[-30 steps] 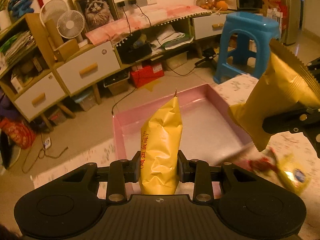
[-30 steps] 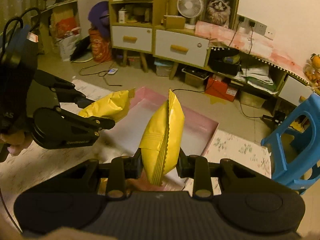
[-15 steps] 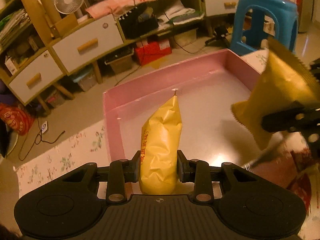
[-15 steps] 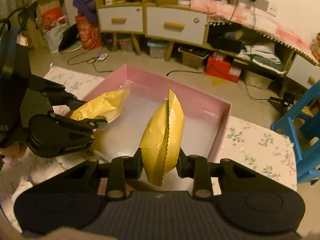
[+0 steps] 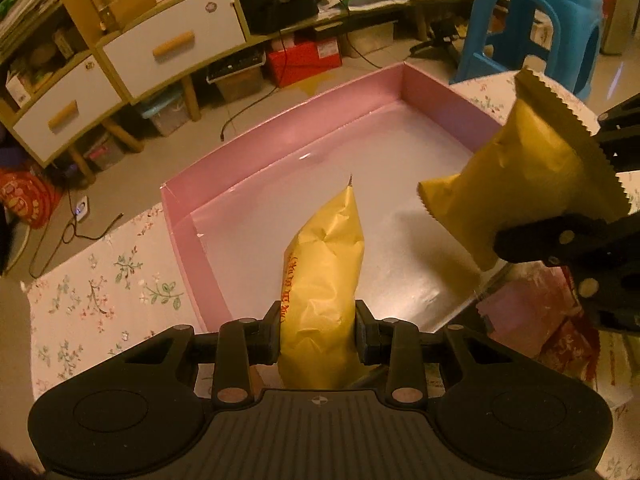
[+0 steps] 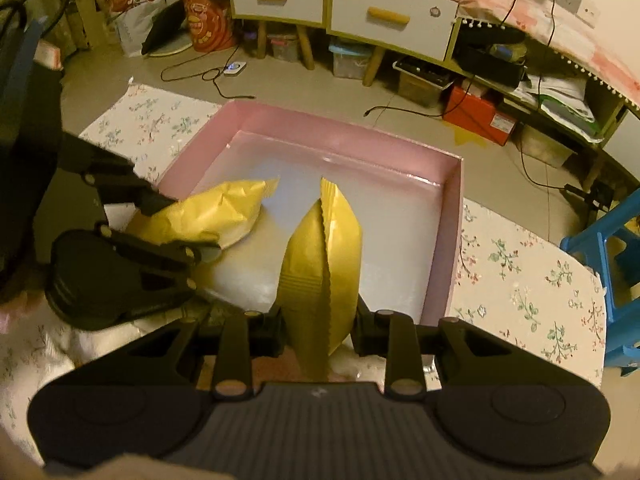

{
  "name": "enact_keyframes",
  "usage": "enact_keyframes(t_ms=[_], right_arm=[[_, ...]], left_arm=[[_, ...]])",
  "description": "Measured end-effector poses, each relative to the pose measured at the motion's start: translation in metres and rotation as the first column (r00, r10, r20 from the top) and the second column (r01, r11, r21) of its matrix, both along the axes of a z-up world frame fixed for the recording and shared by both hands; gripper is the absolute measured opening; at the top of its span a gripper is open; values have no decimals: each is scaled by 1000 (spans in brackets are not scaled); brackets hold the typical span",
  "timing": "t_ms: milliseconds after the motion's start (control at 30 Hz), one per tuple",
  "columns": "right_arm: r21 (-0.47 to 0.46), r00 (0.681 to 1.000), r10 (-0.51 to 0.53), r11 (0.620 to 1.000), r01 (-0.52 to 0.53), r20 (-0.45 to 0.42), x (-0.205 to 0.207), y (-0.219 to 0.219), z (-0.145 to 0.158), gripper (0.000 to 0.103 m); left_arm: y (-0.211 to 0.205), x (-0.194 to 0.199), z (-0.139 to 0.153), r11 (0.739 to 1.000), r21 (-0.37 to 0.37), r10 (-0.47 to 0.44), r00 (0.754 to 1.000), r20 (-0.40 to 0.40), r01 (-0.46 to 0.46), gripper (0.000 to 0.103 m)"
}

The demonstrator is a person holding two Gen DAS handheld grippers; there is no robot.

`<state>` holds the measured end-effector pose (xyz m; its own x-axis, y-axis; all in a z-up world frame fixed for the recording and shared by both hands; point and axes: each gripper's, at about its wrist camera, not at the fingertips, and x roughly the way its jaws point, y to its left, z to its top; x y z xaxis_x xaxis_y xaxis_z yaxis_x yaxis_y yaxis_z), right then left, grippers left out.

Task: Organize snacks
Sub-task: 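Lower both yellow bags into the pink box and open both grippers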

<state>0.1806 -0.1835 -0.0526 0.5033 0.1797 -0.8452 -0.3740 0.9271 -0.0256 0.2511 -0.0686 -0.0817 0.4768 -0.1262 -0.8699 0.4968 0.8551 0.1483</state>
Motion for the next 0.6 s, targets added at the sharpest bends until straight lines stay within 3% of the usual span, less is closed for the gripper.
enact_keyframes(t_ms=[133,200,333,400,533,600], right_arm=[[19,999,-27,999,26,41,4,0,4,32],[32,997,-52,998,50,65,3,-1,9,42],[40,993,-77,996,74,88,1,-4,16,46],[37,991,-88,996,85,100,-3,-4,21,58],[33,987,-102,995,99,123,-11,-6,30,63],[35,984,-111,994,107,141,-16,-7,37,72]], left_arm=[[5,-3,3,999,-43,0,999,43,1,43],[5,-6,5,999,-40,-1,998,65,3,58],[5,-11,13,999,-33,7,994,106,-3,71],[6,-13,18,999,-43,20,993,116,-15,79],[8,-22,27,998,-58,27,992,124,-20,87],[8,-29,31,998,-59,28,991,129,-21,91]])
